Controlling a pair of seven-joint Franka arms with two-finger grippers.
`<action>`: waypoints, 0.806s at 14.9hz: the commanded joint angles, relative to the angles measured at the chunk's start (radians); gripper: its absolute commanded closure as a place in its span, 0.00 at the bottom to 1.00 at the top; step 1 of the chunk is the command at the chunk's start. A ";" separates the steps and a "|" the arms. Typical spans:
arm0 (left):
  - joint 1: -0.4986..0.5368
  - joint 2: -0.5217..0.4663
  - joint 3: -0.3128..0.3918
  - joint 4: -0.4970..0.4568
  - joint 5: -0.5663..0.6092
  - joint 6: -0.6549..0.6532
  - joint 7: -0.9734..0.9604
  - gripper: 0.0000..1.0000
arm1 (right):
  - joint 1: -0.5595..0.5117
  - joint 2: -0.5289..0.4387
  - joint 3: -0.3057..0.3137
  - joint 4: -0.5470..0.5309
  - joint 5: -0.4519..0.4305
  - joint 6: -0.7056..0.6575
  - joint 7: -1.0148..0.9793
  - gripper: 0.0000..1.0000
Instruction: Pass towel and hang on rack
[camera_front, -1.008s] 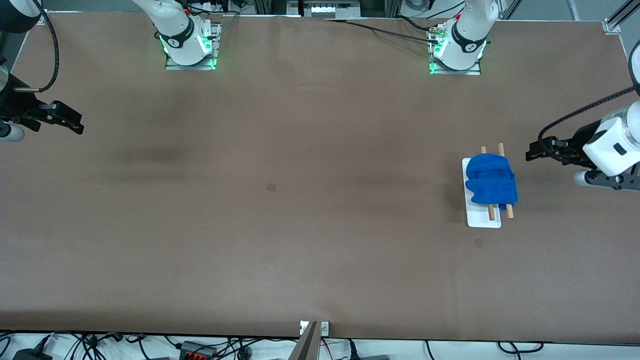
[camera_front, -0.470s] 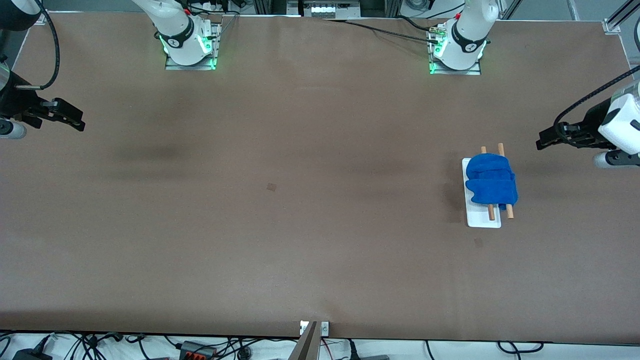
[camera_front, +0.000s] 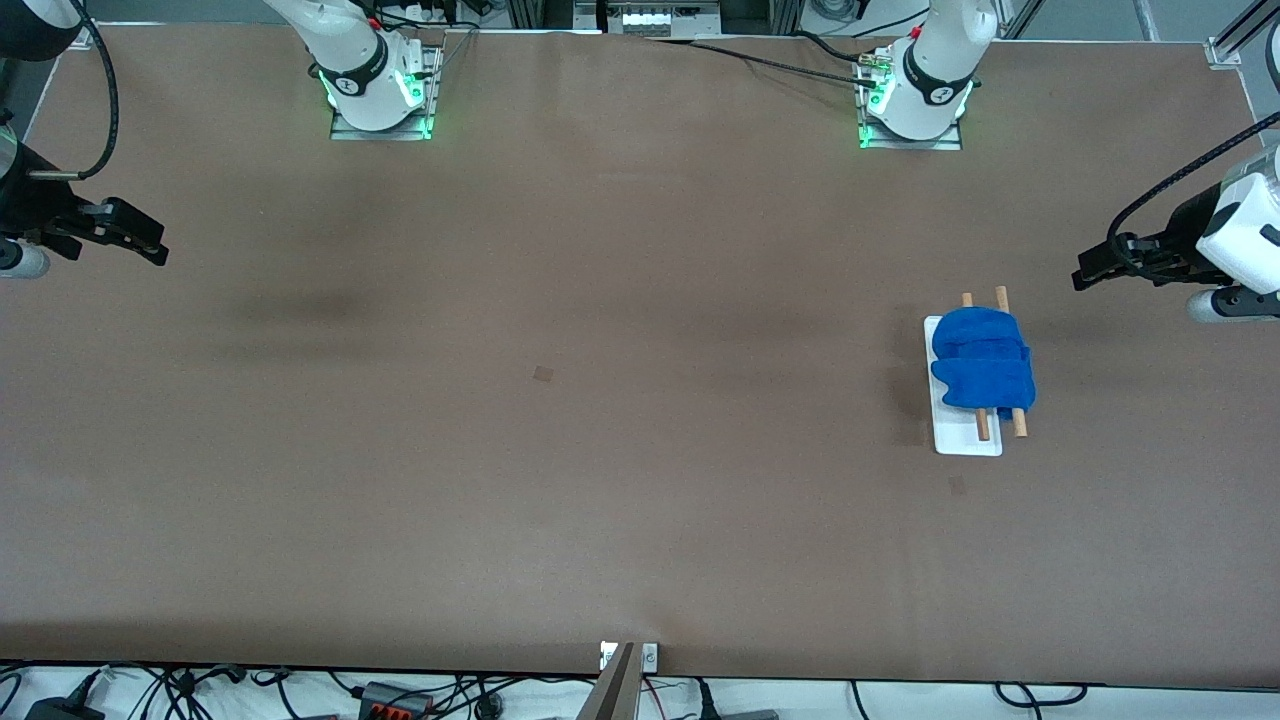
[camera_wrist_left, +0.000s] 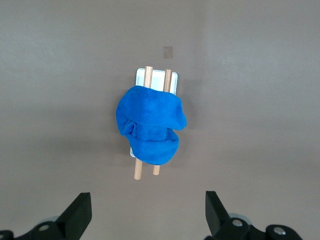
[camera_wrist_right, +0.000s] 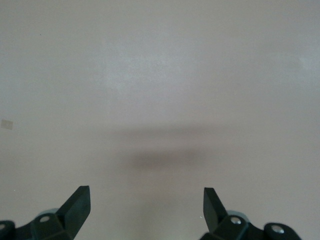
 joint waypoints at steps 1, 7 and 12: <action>-0.017 -0.026 0.013 -0.010 0.017 0.008 -0.014 0.00 | -0.007 -0.011 0.003 -0.017 0.021 0.006 -0.006 0.00; -0.012 -0.011 0.005 0.035 0.017 -0.033 -0.018 0.00 | -0.006 -0.020 0.003 -0.009 0.021 -0.019 -0.011 0.00; -0.009 0.001 0.004 0.062 0.017 -0.087 -0.014 0.00 | -0.004 -0.017 0.005 0.002 0.020 -0.030 -0.046 0.00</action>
